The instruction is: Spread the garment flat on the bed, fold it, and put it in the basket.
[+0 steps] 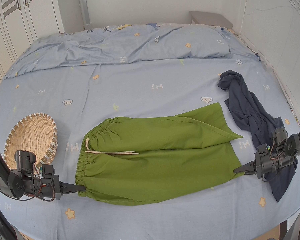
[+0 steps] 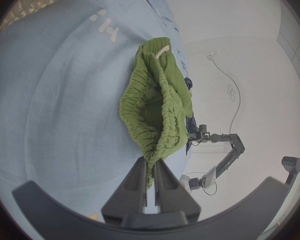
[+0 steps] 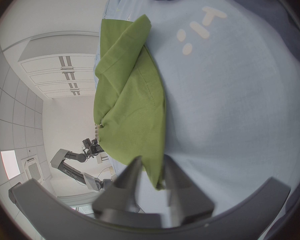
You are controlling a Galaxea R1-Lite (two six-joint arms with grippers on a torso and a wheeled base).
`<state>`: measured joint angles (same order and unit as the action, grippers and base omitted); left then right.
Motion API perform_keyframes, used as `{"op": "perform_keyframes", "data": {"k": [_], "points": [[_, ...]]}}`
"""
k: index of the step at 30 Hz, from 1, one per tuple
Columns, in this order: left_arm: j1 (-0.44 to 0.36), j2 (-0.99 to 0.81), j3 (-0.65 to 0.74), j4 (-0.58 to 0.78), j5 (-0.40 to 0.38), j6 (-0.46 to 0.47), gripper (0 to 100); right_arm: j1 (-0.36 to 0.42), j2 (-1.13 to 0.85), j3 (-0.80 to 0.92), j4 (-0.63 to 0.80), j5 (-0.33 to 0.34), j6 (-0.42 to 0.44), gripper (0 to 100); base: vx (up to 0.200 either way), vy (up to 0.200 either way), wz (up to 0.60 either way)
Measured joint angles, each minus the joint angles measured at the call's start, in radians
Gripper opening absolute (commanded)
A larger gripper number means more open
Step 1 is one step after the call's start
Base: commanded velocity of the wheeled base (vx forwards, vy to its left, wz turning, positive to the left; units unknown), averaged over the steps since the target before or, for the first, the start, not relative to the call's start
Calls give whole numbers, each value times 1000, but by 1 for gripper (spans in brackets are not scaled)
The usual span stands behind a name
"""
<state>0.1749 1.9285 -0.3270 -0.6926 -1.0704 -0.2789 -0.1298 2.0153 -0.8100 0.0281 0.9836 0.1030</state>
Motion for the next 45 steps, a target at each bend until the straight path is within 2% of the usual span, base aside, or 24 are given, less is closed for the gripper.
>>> {"op": "perform_keyframes", "data": {"k": [14,17,24,28,35,42,45], "points": [[10,-6,-2,38,-1,-4,0,-6,-17,27,19,-6,-1,0,0,0,0],[11,-21,-8,105,0,-5,0,-2,-63,49,37,-15,-3,0,0,0,0],[27,-101,-53,405,4,4,0,2,-189,116,74,-56,-7,0,0,0,0],[50,-148,-71,518,15,84,0,-5,-241,171,84,-67,-9,0,0,0,0],[80,-182,-52,643,120,330,0,-10,-294,298,75,-127,-17,0,0,0,0],[116,-185,-21,698,146,374,0,4,-309,438,-34,-216,-23,0,0,0,0],[117,-187,-1,700,149,378,0,15,-310,485,-89,-233,-23,0,0,0,0]]}}
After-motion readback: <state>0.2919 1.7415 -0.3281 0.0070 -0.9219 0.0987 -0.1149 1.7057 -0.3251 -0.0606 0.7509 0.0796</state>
